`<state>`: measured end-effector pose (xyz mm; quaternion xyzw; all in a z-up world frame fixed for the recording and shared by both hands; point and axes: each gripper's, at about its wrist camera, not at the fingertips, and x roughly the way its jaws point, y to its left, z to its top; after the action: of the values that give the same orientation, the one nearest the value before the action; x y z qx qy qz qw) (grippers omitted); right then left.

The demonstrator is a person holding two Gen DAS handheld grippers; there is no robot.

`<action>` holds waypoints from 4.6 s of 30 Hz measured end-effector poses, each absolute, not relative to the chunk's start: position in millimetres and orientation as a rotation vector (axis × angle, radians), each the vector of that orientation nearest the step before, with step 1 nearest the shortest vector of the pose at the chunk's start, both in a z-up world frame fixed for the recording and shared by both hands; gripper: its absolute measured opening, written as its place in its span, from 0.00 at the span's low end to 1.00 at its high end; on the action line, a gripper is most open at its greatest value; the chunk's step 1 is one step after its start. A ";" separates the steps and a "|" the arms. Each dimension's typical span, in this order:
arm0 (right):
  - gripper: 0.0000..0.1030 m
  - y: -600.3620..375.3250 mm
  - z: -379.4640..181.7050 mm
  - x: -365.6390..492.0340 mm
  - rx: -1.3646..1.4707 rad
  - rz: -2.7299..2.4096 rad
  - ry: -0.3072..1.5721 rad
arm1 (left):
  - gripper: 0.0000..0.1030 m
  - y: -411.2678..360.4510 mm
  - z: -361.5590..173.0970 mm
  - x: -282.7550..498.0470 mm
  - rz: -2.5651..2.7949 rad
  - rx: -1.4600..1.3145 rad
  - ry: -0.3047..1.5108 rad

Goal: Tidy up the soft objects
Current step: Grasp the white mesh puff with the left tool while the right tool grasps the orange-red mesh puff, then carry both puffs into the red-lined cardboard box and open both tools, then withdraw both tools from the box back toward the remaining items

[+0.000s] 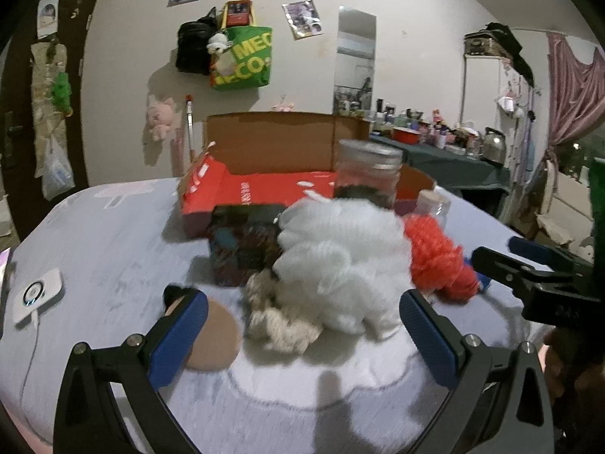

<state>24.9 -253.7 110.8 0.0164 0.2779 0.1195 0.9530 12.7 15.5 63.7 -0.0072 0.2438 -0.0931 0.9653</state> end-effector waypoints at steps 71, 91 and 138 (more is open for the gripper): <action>0.37 -248.8 211.0 116.9 -0.101 0.473 0.543 | 0.48 40.4 166.3 113.2 -0.364 0.065 0.494; 0.37 -189.3 164.0 370.4 -0.167 0.501 0.918 | 0.48 11.2 129.9 327.6 -0.387 0.181 0.763; 0.67 -204.0 127.9 436.3 -0.087 0.334 1.048 | 0.88 6.9 99.4 386.7 -0.261 0.134 0.846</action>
<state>436.3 -204.0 127.9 -0.0412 0.4977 0.1587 0.8517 386.7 6.9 99.4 0.0646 0.4088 -0.1260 0.9016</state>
